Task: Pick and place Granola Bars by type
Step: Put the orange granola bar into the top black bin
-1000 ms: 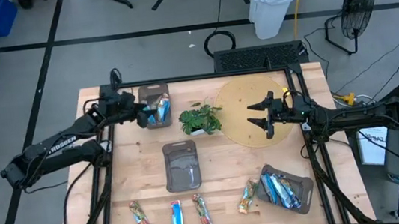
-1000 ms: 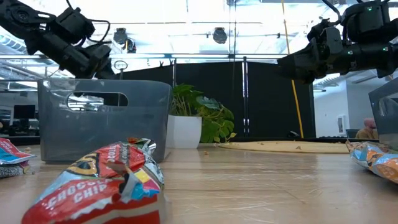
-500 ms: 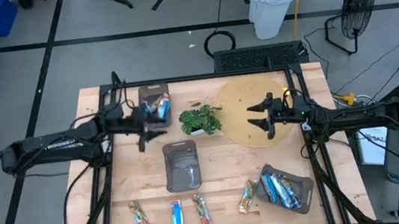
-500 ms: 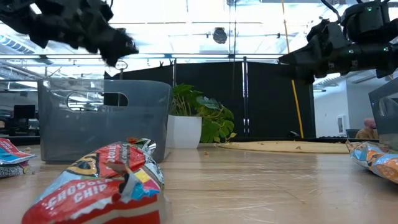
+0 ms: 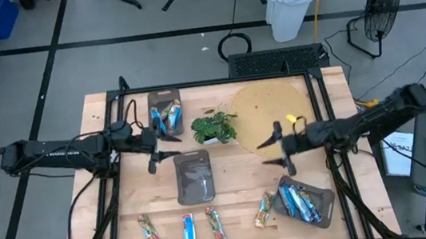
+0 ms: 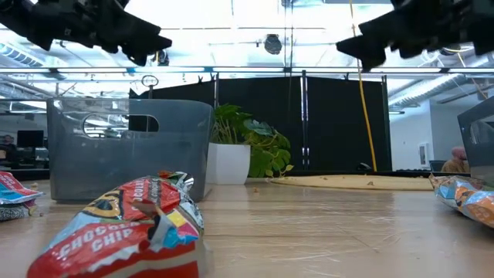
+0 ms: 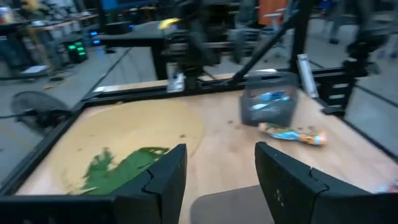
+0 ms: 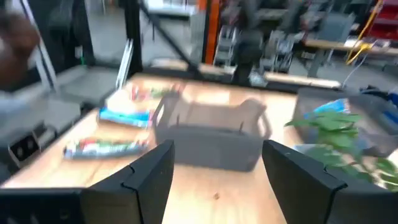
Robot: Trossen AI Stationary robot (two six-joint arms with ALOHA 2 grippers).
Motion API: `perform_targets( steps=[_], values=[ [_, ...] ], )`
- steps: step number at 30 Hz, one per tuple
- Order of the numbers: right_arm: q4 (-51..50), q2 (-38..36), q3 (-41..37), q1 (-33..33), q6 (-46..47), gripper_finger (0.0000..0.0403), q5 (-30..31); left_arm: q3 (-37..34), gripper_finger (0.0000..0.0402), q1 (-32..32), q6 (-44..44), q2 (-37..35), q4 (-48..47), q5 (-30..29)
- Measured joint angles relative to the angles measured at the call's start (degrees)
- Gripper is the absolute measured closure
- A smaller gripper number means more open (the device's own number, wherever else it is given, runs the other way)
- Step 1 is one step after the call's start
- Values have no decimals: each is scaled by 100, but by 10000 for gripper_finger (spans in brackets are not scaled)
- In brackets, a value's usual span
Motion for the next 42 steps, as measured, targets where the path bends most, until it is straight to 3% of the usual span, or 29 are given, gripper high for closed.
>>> perform_targets(
  steps=[4,10,17,23,33,42],
  values=[
    [-805,1069,917,737,-123,167,548,0,208,0,-52,0,-6,-331],
    [-1962,2510,2090,1325,489,167,524,0,204,0,-71,0,-50,-379],
    [-3103,3562,2876,1713,1625,167,321,0,204,0,-127,0,-46,-379],
    [-3539,4209,3266,1853,2312,175,-112,0,203,0,-365,0,-41,-380],
    [-4385,4874,3642,1870,2359,203,-397,0,204,0,-511,0,-26,-379],
    [-4444,4925,3631,1658,2129,236,479,0,204,0,-509,-1,-28,-379]
  ],
)
